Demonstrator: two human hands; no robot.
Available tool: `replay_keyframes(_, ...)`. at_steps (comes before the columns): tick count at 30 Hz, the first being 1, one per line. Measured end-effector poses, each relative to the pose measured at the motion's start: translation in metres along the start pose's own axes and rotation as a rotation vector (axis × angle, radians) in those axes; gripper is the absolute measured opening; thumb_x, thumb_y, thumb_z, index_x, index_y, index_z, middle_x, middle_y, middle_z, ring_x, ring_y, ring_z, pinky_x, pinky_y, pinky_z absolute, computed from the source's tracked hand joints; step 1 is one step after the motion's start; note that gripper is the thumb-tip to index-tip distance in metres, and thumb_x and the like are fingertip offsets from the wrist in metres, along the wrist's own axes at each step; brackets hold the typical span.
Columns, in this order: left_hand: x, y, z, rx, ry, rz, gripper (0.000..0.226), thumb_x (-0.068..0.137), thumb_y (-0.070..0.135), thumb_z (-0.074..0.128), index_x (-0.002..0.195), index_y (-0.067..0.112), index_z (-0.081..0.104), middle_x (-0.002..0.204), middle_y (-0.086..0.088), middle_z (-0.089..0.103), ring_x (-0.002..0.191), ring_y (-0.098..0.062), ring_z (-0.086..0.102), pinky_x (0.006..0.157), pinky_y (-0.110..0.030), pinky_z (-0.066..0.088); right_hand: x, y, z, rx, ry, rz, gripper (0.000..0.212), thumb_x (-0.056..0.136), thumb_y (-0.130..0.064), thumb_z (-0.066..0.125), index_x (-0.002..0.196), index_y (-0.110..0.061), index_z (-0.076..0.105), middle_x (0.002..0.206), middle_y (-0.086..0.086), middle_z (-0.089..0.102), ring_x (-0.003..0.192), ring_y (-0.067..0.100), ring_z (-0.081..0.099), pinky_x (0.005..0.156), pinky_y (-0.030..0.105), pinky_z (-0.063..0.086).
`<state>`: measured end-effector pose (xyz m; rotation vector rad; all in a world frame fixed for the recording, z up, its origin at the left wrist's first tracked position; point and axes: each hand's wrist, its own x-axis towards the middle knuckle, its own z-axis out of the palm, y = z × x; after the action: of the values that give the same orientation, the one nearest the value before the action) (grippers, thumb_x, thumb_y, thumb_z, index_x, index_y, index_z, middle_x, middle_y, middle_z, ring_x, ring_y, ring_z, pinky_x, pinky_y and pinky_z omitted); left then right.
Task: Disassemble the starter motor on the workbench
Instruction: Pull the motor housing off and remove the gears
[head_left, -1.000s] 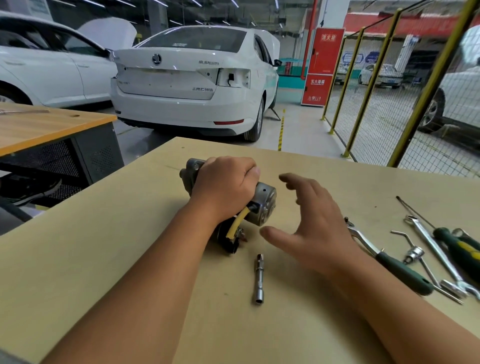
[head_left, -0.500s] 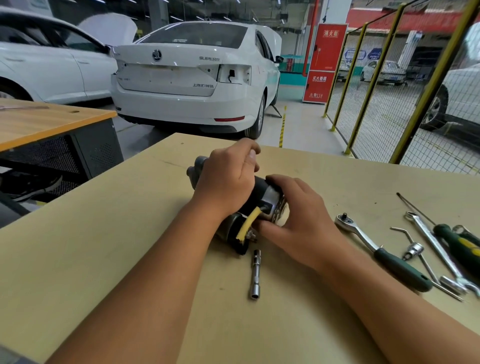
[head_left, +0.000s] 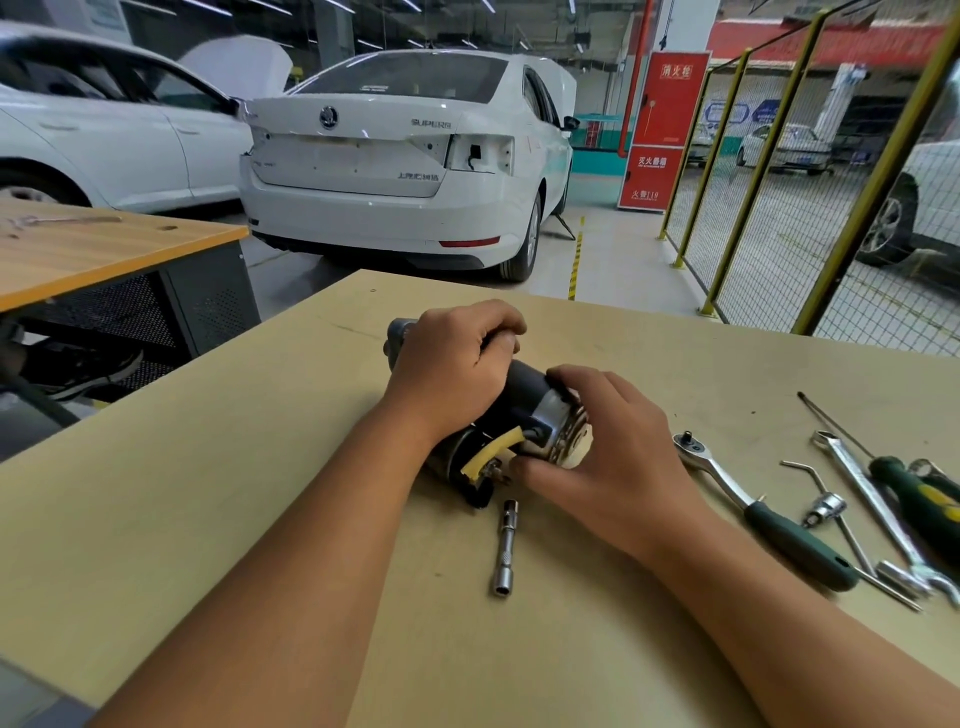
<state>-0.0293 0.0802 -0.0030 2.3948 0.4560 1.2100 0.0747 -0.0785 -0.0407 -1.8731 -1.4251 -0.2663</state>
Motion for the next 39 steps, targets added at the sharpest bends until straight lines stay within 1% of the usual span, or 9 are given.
replay_keyframes(8,0.001,-0.004,-0.005,-0.044,0.033,0.02,0.024,0.102,0.005,0.056,0.109,0.015,0.076,0.091,0.006,0.075,0.087,-0.007,0.071,0.081,-0.025,0.06,-0.002,-0.003,0.003,-0.033,0.042,0.012,0.07,0.063,-0.048,0.078,0.125,-0.029,0.051,0.106,-0.009,0.057,0.091,0.011,0.052,0.074,0.012,0.036)
replay_keyframes(16,0.001,-0.001,-0.013,-0.191,0.02,-0.065,0.035,0.101,-0.005,0.049,0.12,0.013,0.073,0.11,0.004,0.076,0.108,0.001,0.069,0.096,-0.016,0.053,-0.001,-0.001,0.001,0.032,0.043,-0.027,0.071,0.064,-0.042,0.083,0.127,-0.026,0.056,0.11,-0.007,0.056,0.095,0.009,0.052,0.079,0.009,0.034)
replay_keyframes(22,0.005,-0.002,-0.017,-0.373,0.038,-0.116,0.034,0.102,-0.005,0.045,0.121,0.009,0.07,0.115,-0.001,0.075,0.114,-0.008,0.069,0.105,-0.033,0.055,0.01,0.003,0.0,0.05,0.05,-0.098,0.079,0.063,-0.021,0.092,0.135,-0.014,0.06,0.123,0.005,0.061,0.112,0.025,0.059,0.091,0.034,0.051)
replay_keyframes(24,0.005,0.0,-0.022,-0.412,0.12,-0.045,0.031,0.1,-0.003,0.048,0.115,0.01,0.073,0.113,0.0,0.076,0.112,-0.011,0.07,0.099,-0.032,0.058,0.011,0.003,0.001,0.049,0.055,-0.12,0.08,0.063,-0.018,0.093,0.135,-0.014,0.061,0.126,0.006,0.061,0.116,0.028,0.058,0.093,0.042,0.052)
replay_keyframes(26,0.008,-0.005,-0.03,-0.236,0.36,0.048,0.025,0.097,0.004,0.054,0.107,0.012,0.076,0.105,0.004,0.075,0.104,-0.009,0.071,0.092,-0.025,0.057,0.012,0.005,0.002,0.05,0.051,-0.131,0.08,0.063,-0.018,0.094,0.136,-0.014,0.06,0.128,0.007,0.061,0.117,0.028,0.058,0.094,0.043,0.052)
replay_keyframes(28,0.013,-0.021,-0.039,-0.098,0.474,-0.103,0.021,0.096,0.021,0.058,0.11,0.019,0.075,0.103,0.009,0.073,0.101,-0.009,0.068,0.087,-0.027,0.055,0.012,0.006,0.002,0.044,0.056,-0.14,0.08,0.063,-0.018,0.094,0.135,-0.012,0.06,0.128,0.008,0.061,0.117,0.03,0.058,0.094,0.044,0.053)
replay_keyframes(30,0.011,-0.032,-0.041,-0.167,0.238,-0.41,0.025,0.097,0.04,0.06,0.114,0.025,0.071,0.107,0.007,0.071,0.103,-0.014,0.067,0.081,-0.031,0.053,0.012,0.006,0.002,0.049,0.068,-0.149,0.079,0.063,-0.017,0.094,0.134,-0.011,0.061,0.127,0.009,0.062,0.116,0.031,0.059,0.093,0.046,0.053)
replay_keyframes(32,0.003,-0.037,-0.031,-0.237,0.029,-0.497,0.023,0.096,0.046,0.065,0.106,0.027,0.073,0.103,0.004,0.071,0.099,-0.017,0.068,0.075,-0.029,0.053,0.013,0.007,0.002,0.052,0.074,-0.152,0.079,0.063,-0.019,0.095,0.134,-0.01,0.062,0.126,0.01,0.064,0.115,0.031,0.061,0.093,0.046,0.054)
replay_keyframes(39,0.002,-0.03,-0.026,-0.257,0.019,-0.474,0.037,0.073,0.054,0.088,0.096,0.032,0.07,0.107,0.002,0.068,0.096,-0.017,0.067,0.071,-0.034,0.061,0.012,0.006,0.001,0.099,0.068,-0.09,0.077,0.066,-0.031,0.092,0.135,-0.014,0.062,0.123,0.003,0.067,0.11,0.022,0.063,0.093,0.041,0.053)
